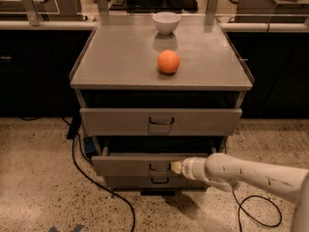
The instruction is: Close middle drawer
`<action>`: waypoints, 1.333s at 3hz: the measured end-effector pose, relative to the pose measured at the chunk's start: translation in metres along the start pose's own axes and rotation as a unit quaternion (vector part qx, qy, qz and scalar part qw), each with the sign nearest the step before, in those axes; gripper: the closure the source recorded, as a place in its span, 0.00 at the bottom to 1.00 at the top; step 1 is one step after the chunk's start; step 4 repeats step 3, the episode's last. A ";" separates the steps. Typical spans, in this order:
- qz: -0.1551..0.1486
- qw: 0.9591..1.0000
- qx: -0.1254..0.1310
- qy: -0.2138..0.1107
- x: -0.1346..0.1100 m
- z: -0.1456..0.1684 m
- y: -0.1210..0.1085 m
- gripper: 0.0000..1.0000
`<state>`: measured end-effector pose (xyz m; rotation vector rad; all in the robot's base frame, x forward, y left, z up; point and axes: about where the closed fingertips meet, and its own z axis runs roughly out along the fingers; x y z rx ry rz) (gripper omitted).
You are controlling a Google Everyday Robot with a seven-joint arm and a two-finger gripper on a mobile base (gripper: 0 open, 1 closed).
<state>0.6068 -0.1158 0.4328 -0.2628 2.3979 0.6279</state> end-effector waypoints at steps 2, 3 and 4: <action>0.013 0.999 0.022 -0.024 -0.013 0.034 -0.015 1.00; 0.013 0.999 0.022 -0.024 -0.013 0.034 -0.015 1.00; 0.013 0.999 0.022 -0.024 -0.013 0.034 -0.015 1.00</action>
Offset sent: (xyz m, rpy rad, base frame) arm 0.1043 0.0064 -0.0434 -0.0234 -0.1238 -0.1947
